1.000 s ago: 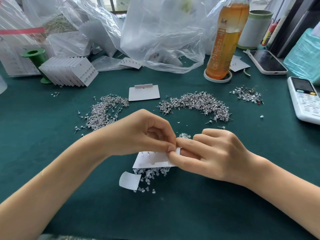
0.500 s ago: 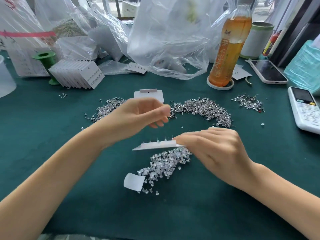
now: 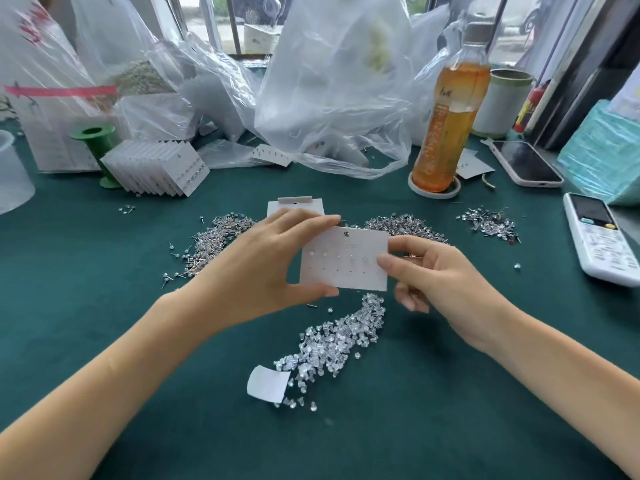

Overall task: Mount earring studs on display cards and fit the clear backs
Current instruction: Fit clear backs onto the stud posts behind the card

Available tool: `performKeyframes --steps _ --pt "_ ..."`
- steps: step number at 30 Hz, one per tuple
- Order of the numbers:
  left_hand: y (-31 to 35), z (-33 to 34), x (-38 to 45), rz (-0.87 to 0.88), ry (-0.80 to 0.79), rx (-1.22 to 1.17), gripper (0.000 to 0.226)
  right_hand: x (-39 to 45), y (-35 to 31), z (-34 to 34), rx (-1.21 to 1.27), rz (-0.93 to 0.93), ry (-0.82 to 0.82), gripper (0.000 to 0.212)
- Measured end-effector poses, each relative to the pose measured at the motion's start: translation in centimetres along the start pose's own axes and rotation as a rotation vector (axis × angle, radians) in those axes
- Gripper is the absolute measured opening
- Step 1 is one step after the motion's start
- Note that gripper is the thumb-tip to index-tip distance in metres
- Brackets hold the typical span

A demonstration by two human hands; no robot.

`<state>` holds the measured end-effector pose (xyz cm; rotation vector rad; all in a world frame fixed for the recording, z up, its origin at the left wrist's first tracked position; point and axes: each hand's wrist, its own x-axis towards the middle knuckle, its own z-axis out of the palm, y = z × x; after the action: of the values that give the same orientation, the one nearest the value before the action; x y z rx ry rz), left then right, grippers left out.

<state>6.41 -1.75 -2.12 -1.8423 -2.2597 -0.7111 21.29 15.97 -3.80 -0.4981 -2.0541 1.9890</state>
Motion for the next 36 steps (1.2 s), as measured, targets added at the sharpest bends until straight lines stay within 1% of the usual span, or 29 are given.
performKeyframes --steps 1,2,4,6,8,9,11,14,17,21,27,33,36 --pt "-0.3 -0.1 0.0 -0.022 0.018 0.008 0.075 0.4 -0.1 -0.2 -0.027 -0.018 0.035 0.025" --pt "-0.7 -0.3 0.1 -0.06 0.039 0.013 0.076 0.8 -0.3 -0.5 -0.075 -0.065 0.081 0.023" --pt "-1.7 -0.6 0.3 -0.172 0.077 0.017 0.076 1.5 -0.6 -1.0 -0.256 -0.181 0.148 0.009" --pt "-2.8 -0.6 0.3 -0.264 0.115 0.017 0.074 2.3 -0.3 -1.2 -0.569 -0.245 0.145 0.013" --pt "-3.6 -0.2 0.0 -0.321 0.132 0.007 0.072 2.9 0.1 -0.7 -0.88 -0.242 0.109 0.013" --pt "-3.8 0.1 -0.2 -0.337 0.132 0.003 0.072 3.1 0.2 -0.3 -0.977 -0.236 0.104 0.01" --pt "-4.0 0.5 -0.5 -0.343 0.124 0.014 0.073 3.6 0.3 0.5 -1.068 -0.236 0.12 0.007" --pt "-4.0 0.8 -0.9 -0.348 0.148 0.04 0.072 4.5 0.2 1.5 -1.123 -0.26 0.152 0.007" --pt "-3.8 0.7 -1.0 -0.358 0.167 0.036 0.072 5.2 0.1 1.9 -1.099 -0.283 0.171 0.01" --pt "-3.6 0.6 -1.0 -0.367 0.158 0.032 0.071 5.5 0.3 2.1 -1.126 -0.344 0.175 0.011" --pt "-3.6 0.7 -1.1 -0.38 0.117 0.047 0.07 5.7 0.5 2.1 -1.13 -0.342 0.161 0.006" --pt "-3.3 0.7 -1.1 -0.375 0.085 0.05 0.072 5.8 0.4 1.4 -1.099 -0.297 0.142 0.01" --pt "-3.2 0.9 -1.1 -0.368 0.067 0.049 0.072 5.8 0.4 1.3 -1.095 -0.29 0.12 0.007"
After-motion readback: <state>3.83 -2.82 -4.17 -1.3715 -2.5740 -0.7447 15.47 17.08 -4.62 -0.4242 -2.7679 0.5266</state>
